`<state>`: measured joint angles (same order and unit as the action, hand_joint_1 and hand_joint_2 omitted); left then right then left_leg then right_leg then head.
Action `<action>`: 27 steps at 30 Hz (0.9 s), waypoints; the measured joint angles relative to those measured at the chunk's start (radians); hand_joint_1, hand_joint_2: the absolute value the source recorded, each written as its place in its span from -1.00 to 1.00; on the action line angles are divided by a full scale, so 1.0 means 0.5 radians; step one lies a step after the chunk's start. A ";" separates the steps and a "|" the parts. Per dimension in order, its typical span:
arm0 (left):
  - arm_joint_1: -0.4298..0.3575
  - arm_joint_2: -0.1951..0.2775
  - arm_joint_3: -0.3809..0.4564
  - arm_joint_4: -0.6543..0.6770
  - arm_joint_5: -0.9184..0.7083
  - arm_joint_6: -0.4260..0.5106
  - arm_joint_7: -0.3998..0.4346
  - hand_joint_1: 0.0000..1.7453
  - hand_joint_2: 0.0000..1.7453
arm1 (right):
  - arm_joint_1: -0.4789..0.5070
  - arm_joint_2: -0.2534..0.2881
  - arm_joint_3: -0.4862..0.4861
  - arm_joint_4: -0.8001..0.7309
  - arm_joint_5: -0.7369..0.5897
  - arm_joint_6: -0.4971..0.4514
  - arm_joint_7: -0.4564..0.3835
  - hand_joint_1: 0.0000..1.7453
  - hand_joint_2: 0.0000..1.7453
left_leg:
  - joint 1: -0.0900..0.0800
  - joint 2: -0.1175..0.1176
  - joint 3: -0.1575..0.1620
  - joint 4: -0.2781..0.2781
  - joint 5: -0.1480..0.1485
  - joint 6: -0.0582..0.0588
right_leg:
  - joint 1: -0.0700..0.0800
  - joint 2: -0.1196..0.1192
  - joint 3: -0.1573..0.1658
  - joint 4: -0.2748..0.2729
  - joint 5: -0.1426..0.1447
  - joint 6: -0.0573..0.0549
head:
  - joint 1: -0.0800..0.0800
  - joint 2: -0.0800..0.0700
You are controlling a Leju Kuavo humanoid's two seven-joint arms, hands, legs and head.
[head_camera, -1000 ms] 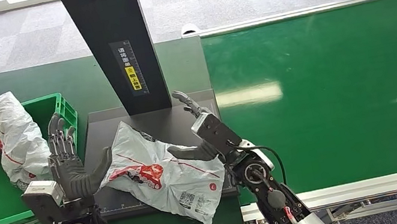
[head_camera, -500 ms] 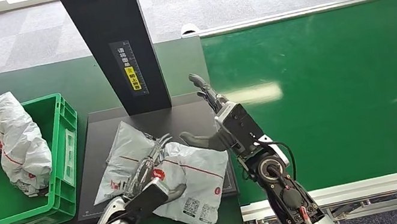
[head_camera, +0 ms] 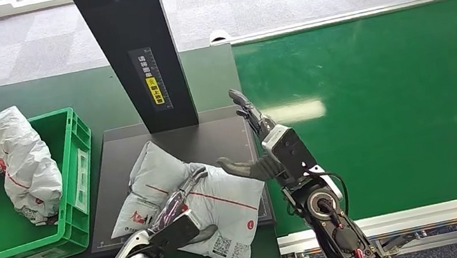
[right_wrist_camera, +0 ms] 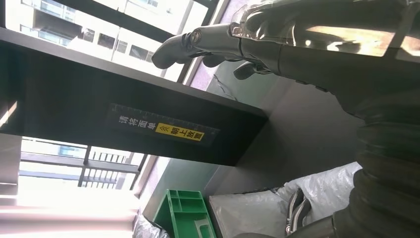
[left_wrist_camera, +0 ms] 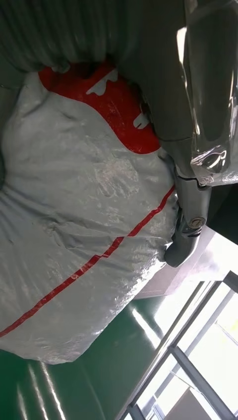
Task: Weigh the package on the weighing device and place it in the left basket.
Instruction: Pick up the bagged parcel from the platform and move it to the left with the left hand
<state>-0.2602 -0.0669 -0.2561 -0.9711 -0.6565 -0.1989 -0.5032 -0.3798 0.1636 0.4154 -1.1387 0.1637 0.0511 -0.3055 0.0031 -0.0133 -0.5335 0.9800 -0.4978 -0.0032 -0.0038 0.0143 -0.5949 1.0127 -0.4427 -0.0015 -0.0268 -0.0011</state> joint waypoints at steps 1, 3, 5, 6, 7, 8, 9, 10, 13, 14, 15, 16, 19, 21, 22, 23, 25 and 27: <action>0.005 0.001 0.001 -0.005 0.000 0.000 0.000 -0.37 1.00 | 0.004 -0.001 0.000 -0.007 0.000 0.000 0.000 -1.00 1.00 | 0.000 0.000 0.001 0.000 0.000 0.000 | 0.000 0.000 0.000 0.000 0.000 0.000 | 0.000 0.000; 0.013 0.002 0.002 -0.012 0.000 0.000 -0.001 0.60 1.00 | 0.011 -0.003 0.000 -0.018 -0.001 0.000 0.000 -1.00 1.00 | 0.000 0.000 0.002 0.000 0.000 0.000 | 0.000 0.000 0.000 0.000 0.000 0.000 | 0.000 0.000; 0.023 0.002 0.005 -0.024 0.004 0.005 -0.013 0.97 1.00 | 0.015 -0.005 0.000 -0.026 -0.002 0.000 0.000 -1.00 1.00 | 0.000 0.000 0.002 0.000 0.000 0.000 | 0.000 0.000 0.000 0.000 0.000 0.000 | 0.000 0.000; 0.030 0.002 0.009 -0.035 0.009 0.011 -0.025 1.00 1.00 | 0.017 -0.006 0.000 -0.030 -0.002 0.000 0.000 -1.00 1.00 | 0.000 0.000 0.002 0.000 0.000 0.000 | 0.000 0.000 0.000 0.000 0.000 0.000 | 0.000 0.000; 0.038 0.001 0.016 -0.048 0.020 0.019 -0.040 1.00 1.00 | 0.019 -0.006 -0.001 -0.033 -0.001 0.000 0.000 -1.00 1.00 | 0.000 0.000 0.002 0.000 0.000 0.000 | 0.000 0.000 0.000 0.000 0.000 0.000 | 0.000 0.000; 0.050 0.000 0.025 -0.067 0.038 0.028 -0.057 1.00 1.00 | 0.022 -0.007 -0.001 -0.038 -0.001 0.000 0.000 -1.00 1.00 | 0.000 0.000 0.002 0.000 0.000 0.000 | 0.000 0.000 0.000 0.000 0.000 0.000 | 0.000 0.000; 0.064 -0.004 0.038 -0.090 0.066 0.034 -0.075 1.00 1.00 | 0.026 -0.007 -0.003 -0.044 -0.001 -0.001 0.000 -1.00 1.00 | 0.000 0.000 0.002 0.000 0.000 0.000 | 0.000 0.000 -0.001 0.000 0.000 0.000 | 0.000 0.000; 0.079 -0.008 0.053 -0.116 0.107 0.030 -0.092 1.00 1.00 | 0.031 -0.008 -0.006 -0.050 -0.001 -0.001 -0.001 -1.00 1.00 | 0.000 0.000 0.001 0.000 0.000 0.000 | 0.000 0.000 -0.001 0.000 0.000 0.000 | 0.000 0.000; 0.130 -0.024 0.112 -0.210 0.290 -0.043 -0.139 1.00 1.00 | 0.042 -0.009 -0.015 -0.061 -0.002 -0.005 -0.008 -1.00 1.00 | 0.000 0.001 -0.001 0.000 0.000 0.000 | 0.000 0.000 -0.004 0.000 0.000 0.000 | 0.000 0.000; 0.147 -0.029 0.135 -0.244 0.357 -0.071 -0.153 1.00 1.00 | 0.043 -0.009 -0.017 -0.063 -0.004 -0.006 -0.012 -1.00 1.00 | 0.000 0.001 -0.002 0.000 0.000 0.000 | 0.000 0.000 -0.005 0.000 0.000 0.000 | 0.000 0.000; 0.164 -0.036 0.159 -0.279 0.423 -0.089 -0.166 1.00 1.00 | 0.044 -0.009 -0.018 -0.063 -0.005 -0.008 -0.018 -1.00 1.00 | 0.000 0.002 -0.002 0.000 0.000 0.000 | 0.000 0.000 -0.006 0.000 0.000 0.000 | 0.000 0.000; 0.181 -0.043 0.184 -0.314 0.477 -0.099 -0.176 1.00 1.00 | 0.044 -0.009 -0.019 -0.063 -0.007 -0.010 -0.024 -1.00 1.00 | 0.000 0.002 -0.003 0.000 0.000 0.000 | 0.000 0.000 -0.006 0.000 0.000 0.000 | 0.000 0.000; 0.222 -0.066 0.253 -0.407 0.572 -0.102 -0.188 1.00 1.00 | 0.044 -0.010 -0.025 -0.063 -0.011 -0.017 -0.036 -1.00 1.00 | 0.000 0.002 -0.004 0.000 0.000 0.000 | 0.000 0.000 -0.007 0.000 0.000 0.000 | 0.000 0.000; 0.239 -0.075 0.283 -0.448 0.596 -0.104 -0.193 1.00 1.00 | 0.044 -0.010 -0.029 -0.063 -0.011 -0.019 -0.037 -1.00 1.00 | 0.000 0.002 -0.004 0.000 0.000 0.000 | 0.000 0.000 -0.008 0.000 0.000 0.000 | 0.000 0.000; 0.247 -0.080 0.297 -0.465 0.619 -0.108 -0.200 1.00 1.00 | 0.044 -0.010 -0.031 -0.063 -0.011 -0.019 -0.037 -1.00 1.00 | 0.000 0.002 -0.004 0.000 0.000 0.000 | 0.000 0.000 -0.008 0.000 0.000 0.000 | 0.000 0.000; 0.255 -0.087 0.313 -0.482 0.657 -0.112 -0.212 1.00 1.00 | 0.044 -0.010 -0.032 -0.063 -0.012 -0.019 -0.037 -1.00 1.00 | 0.000 0.002 -0.004 0.000 0.000 0.000 | 0.000 0.001 -0.008 0.000 0.000 0.000 | 0.000 0.000; 0.276 -0.107 0.353 -0.524 0.764 -0.110 -0.253 1.00 1.00 | 0.045 -0.010 -0.037 -0.064 -0.013 -0.020 -0.038 -1.00 1.00 | 0.000 0.002 -0.004 0.000 0.000 0.000 | 0.000 0.001 -0.008 0.000 0.000 0.000 | 0.000 0.000; 0.312 -0.136 0.398 -0.605 0.885 -0.079 -0.314 1.00 1.00 | 0.051 -0.010 -0.045 -0.069 -0.015 -0.025 -0.038 -1.00 1.00 | 0.000 0.002 -0.005 0.000 0.000 0.000 | 0.000 0.001 -0.008 0.000 0.000 0.000 | 0.000 0.000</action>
<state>-0.1040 -0.1351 -0.0570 -1.2737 -0.2142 -0.2384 -0.6603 -0.3545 0.1585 0.3929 -1.1733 0.1562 0.0388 -0.3246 0.0032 -0.0121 -0.5359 0.9802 -0.4979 -0.0034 -0.0036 0.0146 -0.5991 1.0128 -0.4427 -0.0015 -0.0267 -0.0011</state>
